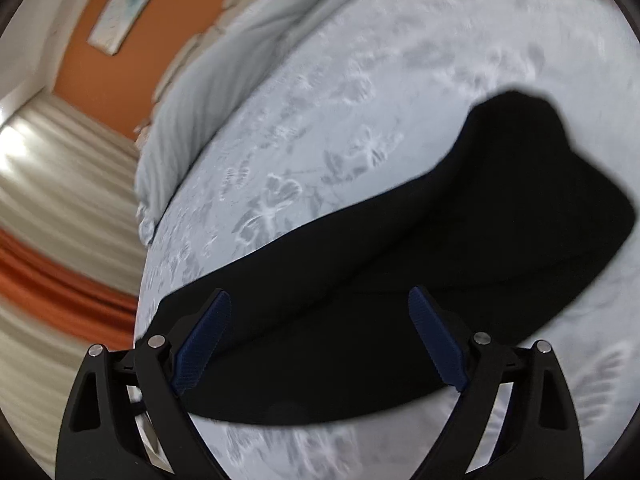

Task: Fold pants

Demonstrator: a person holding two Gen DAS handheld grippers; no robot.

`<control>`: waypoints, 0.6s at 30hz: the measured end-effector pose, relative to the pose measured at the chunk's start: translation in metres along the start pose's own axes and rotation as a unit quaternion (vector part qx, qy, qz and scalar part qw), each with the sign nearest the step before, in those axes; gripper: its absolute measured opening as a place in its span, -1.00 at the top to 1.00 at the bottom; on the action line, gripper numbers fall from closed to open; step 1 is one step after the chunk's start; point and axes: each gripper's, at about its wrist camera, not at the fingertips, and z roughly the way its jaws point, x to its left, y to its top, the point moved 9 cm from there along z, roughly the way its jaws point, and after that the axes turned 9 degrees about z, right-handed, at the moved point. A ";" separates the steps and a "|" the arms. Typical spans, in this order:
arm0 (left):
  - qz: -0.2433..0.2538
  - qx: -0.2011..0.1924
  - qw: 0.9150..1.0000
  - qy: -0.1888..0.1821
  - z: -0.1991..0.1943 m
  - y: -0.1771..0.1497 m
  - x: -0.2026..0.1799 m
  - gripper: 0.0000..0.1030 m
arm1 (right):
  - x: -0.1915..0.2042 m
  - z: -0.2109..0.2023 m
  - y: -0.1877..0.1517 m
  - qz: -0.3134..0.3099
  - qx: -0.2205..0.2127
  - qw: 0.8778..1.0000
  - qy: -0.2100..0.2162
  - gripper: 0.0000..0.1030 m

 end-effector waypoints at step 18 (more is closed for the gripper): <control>0.171 -0.094 0.981 -0.014 -0.064 0.025 -0.039 0.95 | 0.020 -0.049 0.034 -0.090 -0.106 0.990 -0.018 0.90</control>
